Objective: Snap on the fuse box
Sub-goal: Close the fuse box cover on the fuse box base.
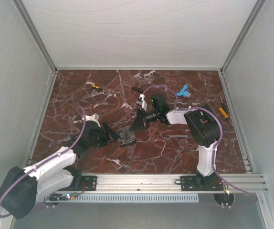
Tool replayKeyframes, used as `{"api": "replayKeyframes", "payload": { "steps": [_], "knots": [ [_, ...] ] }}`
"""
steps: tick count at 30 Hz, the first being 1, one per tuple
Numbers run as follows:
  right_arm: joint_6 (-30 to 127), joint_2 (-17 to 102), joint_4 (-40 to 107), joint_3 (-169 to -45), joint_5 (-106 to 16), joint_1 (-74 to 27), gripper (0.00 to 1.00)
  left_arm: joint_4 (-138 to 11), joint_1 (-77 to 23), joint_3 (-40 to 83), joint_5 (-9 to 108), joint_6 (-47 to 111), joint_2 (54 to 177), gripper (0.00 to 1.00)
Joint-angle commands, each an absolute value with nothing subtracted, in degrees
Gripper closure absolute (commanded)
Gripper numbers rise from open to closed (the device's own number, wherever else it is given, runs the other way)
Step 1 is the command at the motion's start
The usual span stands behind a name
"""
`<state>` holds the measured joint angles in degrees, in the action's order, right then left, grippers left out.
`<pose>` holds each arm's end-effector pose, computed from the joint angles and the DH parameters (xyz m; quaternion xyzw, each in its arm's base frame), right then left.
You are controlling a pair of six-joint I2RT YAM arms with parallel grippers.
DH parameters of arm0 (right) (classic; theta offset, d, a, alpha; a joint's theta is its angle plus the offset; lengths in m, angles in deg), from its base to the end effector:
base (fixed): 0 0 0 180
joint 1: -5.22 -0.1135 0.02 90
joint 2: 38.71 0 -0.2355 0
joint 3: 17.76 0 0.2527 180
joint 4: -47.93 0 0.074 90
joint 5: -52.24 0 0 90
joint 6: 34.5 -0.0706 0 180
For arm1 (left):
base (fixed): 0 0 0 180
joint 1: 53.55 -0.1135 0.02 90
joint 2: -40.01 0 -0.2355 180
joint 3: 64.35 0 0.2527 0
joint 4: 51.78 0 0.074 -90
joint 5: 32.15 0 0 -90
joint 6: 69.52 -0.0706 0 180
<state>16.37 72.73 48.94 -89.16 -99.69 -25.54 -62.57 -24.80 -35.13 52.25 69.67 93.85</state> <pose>0.2971 0.2493 0.1026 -0.1643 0.7881 0.5920 0.0364 0.1969 -0.1159 0.1148 -0.1354 0.8775 -0.3218 0.3288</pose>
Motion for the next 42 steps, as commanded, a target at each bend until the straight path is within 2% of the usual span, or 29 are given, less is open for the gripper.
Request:
{"api": "replayKeyframes", "payload": {
  "steps": [1,8,12,17,30,42],
  "knots": [
    [17.9,75.7,47.3,-91.9,-100.9,-25.9,0.93,-60.8,-25.1,-31.6,49.2,66.8,96.6,0.39],
    [20.4,77.7,43.0,-94.2,-99.8,-25.8,0.83,-60.0,-25.1,-30.1,47.6,65.5,101.2,0.46],
    [22.7,77.1,39.7,-94.8,-97.4,-25.7,0.71,-59.3,-25.1,-29.5,46.6,65.1,103.5,0.5],
    [25.7,75.8,35.5,-95.9,-94.5,-25.7,0.65,-57.6,-25.1,-29.8,45.1,65.9,105.1,0.52],
    [31.6,68.6,28.2,-95.3,-82.8,-26.3,0.61,-56.7,-25.1,-30.4,44.2,67.1,105.7,0.54],
    [33.2,65.6,23.1,-93.3,-74.3,-29.6,0.62,-55.2,-25.3,-30.3,42.9,68.2,107.7,0.42]
  ]
}}
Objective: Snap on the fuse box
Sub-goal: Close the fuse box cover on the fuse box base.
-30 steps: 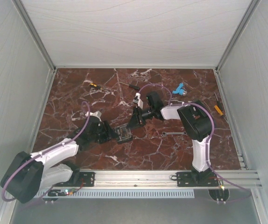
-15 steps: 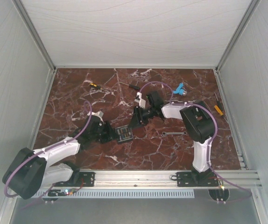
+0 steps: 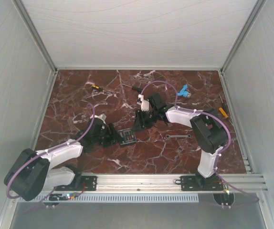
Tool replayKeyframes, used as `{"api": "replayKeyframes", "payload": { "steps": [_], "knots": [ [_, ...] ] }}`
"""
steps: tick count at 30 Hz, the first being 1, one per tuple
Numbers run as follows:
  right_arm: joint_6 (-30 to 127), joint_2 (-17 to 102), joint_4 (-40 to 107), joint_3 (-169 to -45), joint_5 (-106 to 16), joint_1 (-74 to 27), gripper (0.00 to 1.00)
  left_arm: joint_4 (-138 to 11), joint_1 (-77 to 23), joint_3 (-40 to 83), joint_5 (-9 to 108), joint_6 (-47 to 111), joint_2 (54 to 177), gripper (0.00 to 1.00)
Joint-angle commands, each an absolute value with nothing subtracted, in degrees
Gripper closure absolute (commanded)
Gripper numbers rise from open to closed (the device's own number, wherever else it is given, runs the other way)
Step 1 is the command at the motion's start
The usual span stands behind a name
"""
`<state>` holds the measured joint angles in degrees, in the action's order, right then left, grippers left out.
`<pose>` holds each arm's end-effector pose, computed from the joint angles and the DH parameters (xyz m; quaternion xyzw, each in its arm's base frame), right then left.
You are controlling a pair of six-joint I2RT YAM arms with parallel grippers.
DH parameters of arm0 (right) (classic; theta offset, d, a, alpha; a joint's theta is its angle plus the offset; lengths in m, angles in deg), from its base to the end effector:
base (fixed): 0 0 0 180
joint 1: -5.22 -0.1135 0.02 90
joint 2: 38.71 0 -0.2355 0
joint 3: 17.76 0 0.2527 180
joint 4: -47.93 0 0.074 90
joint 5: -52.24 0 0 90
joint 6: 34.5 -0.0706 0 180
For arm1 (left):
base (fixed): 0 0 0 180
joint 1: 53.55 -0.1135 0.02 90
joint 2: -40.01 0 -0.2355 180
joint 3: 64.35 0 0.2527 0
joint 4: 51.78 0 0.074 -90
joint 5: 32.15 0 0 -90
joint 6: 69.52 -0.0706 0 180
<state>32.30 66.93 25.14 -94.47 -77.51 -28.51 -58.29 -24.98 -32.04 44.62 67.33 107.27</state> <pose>0.2944 0.2508 0.1173 -0.1925 0.8745 0.4293 0.1180 0.2057 -0.1304 0.0914 -0.0971 0.9016 -0.3328 0.2588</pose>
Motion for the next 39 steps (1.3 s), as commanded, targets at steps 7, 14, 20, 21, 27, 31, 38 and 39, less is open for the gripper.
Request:
{"api": "replayKeyframes", "payload": {
  "steps": [7,14,20,21,27,31,38,39],
  "knots": [
    [32.6,67.6,23.7,-94.2,-73.8,-32.9,0.62,-51.1,-25.5,-30.0,39.0,69.4,111.0,0.43],
    [32.3,66.8,23.6,-94.1,-73.8,-34.3,0.64,-48.9,-25.5,-30.1,37.0,69.7,113.6,0.48],
    [32.9,67.0,22.3,-93.8,-72.3,-34.3,0.66,-50.5,-25.5,-30.2,38.2,69.4,112.7,0.5],
    [32.9,66.7,22.5,-93.4,-72.0,-34.0,0.67,-51.4,-25.5,-30.0,38.7,69.1,112.2,0.5],
    [32.4,62.4,24.2,-90.3,-72.0,-30.4,0.62,-58.8,-25.5,-28.2,43.8,66.5,107.2,0.45],
    [31.8,61.6,24.9,-89.6,-72.4,-29.4,0.56,-62.3,-25.5,-26.5,45.7,64.9,105.6,0.43],
    [28.2,63.2,27.2,-87.9,-75.0,-29.8,0.53,-60.8,-25.5,-24.3,43.7,63.9,109.8,0.47],
    [27.6,63.1,27.5,-87.4,-75.2,-30.0,0.53,-60.8,-25.5,-23.8,43.2,63.7,110.6,0.48]
  ]
}}
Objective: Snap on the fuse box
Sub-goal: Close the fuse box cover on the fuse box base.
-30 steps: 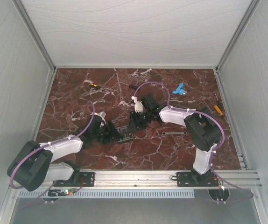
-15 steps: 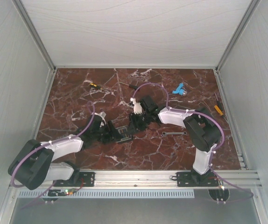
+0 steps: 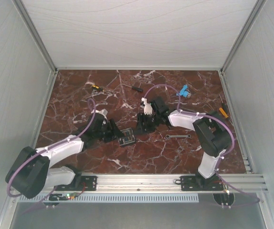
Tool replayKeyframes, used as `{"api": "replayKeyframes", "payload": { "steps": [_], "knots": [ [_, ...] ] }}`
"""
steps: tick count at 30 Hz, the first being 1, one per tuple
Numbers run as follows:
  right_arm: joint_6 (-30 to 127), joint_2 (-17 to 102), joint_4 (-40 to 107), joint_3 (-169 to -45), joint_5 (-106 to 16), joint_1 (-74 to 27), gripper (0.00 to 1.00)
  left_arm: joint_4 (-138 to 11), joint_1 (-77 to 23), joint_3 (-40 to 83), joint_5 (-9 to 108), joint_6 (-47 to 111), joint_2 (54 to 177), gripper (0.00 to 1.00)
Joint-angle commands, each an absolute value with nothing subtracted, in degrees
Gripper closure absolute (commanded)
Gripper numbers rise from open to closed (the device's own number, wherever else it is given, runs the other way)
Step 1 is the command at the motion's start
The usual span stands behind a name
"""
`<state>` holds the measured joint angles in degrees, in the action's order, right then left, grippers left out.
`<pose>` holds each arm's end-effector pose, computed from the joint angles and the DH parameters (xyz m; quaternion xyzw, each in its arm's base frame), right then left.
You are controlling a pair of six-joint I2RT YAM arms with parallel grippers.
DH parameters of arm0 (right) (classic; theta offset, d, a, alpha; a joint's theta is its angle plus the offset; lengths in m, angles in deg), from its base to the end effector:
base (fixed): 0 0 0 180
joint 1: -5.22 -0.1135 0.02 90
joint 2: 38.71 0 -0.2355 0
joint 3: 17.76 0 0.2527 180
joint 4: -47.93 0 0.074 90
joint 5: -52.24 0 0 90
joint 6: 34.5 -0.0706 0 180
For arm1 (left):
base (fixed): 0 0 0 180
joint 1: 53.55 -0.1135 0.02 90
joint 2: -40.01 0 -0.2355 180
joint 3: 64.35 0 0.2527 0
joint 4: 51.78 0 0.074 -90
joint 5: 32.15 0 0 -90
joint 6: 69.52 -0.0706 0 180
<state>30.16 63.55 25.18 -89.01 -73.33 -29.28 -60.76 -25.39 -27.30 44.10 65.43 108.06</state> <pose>0.2770 0.2402 0.1074 -0.1670 0.8945 0.3993 0.1119 0.2194 -0.1365 0.1102 -0.0813 0.8975 -0.3371 0.2726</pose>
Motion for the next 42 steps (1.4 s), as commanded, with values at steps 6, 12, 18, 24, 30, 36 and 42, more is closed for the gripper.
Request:
{"api": "replayKeyframes", "payload": {
  "steps": [6,12,18,24,30,36,42],
  "knots": [
    [24.4,63.2,30.8,-84.4,-75.5,-31.4,0.53,-60.5,-25.3,-22.5,41.6,63.5,113.6,0.51],
    [23.1,63.0,32.5,-84.1,-76.4,-33.1,0.56,-60.7,-25.2,-22.7,41.4,63.6,113.3,0.51],
    [24.8,61.2,30.8,-83.5,-73.4,-31.5,0.55,-63.1,-25.2,-23.7,43.4,63.9,110.9,0.46],
    [26.6,61.9,31.4,-84.7,-75.6,-29.5,0.55,-61.7,-25.2,-25.3,40.8,64.8,110.3,0.48],
    [26.6,64.5,32.5,-86.1,-77.8,-29.9,0.59,-60.9,-25.2,-25.6,39.2,64.7,113.5,0.53],
    [27.6,67.1,31.5,-86.6,-78.6,-31.1,0.64,-61.0,-25.2,-26.6,39.0,64.9,115.1,0.58],
    [29.2,69.3,28.2,-86.1,-76.8,-31.2,0.72,-61.5,-25.2,-28.4,38.7,64.9,116.3,0.61]
  ]
}}
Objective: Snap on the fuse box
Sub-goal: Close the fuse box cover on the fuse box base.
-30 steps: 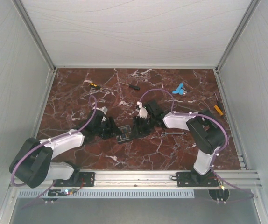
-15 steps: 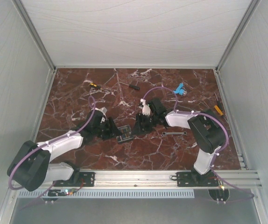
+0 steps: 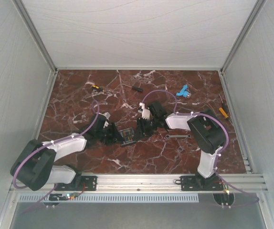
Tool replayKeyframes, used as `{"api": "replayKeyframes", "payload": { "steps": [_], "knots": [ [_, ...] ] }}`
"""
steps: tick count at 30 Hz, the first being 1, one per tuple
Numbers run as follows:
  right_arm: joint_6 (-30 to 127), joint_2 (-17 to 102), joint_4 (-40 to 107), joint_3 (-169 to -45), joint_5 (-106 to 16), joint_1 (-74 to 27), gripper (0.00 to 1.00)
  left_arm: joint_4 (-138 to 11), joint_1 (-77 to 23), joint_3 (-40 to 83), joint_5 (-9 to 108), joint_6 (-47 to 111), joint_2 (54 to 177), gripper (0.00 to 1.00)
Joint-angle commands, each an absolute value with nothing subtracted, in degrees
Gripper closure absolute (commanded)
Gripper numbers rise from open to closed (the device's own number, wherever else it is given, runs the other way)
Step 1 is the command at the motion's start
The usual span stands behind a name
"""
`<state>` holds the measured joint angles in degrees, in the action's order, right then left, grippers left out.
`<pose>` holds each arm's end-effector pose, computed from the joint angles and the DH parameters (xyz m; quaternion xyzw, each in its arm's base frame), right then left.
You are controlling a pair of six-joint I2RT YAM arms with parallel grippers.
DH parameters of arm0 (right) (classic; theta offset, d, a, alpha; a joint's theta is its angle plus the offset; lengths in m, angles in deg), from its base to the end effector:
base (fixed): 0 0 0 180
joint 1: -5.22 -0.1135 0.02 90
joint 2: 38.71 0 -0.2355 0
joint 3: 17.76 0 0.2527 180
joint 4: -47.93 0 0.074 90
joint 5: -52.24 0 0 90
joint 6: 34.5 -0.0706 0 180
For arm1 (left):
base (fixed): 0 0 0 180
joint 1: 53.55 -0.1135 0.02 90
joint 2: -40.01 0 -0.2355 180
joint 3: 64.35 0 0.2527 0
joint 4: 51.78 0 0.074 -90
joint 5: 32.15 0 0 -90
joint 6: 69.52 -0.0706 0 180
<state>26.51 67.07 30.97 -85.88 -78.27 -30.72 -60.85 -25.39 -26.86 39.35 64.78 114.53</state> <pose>0.2629 0.2473 0.0816 -0.1592 0.8858 0.4313 0.0635 0.2157 -0.1409 0.0867 -0.0690 0.9148 -0.3383 0.2095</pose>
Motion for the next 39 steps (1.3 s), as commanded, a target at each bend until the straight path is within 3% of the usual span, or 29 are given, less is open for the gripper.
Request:
{"api": "replayKeyframes", "payload": {
  "steps": [1,18,22,30,39],
  "knots": [
    [29.5,69.6,27.5,-86.0,-76.5,-31.1,0.73,-61.7,-25.2,-28.5,38.6,64.8,116.6,0.62],
    [30.1,62.4,22.9,-80.6,-71.8,-32.9,0.76,-61.6,-24.2,-29.4,37.7,62.7,117.4,0.67],
    [28.3,58.0,25.7,-78.4,-72.8,-31.1,0.71,-55.9,-24.2,-29.5,33.5,64.0,115.7,0.63],
    [25.2,56.8,34.2,-80.9,-78.1,-24.6,0.57,-51.2,-29.0,-28.0,30.8,64.3,110.4,0.43],
    [22.9,66.2,39.1,-86.8,-80.9,-24.4,0.58,-46.1,-32.0,-23.5,24.5,63.4,120.9,0.51]
  ]
}}
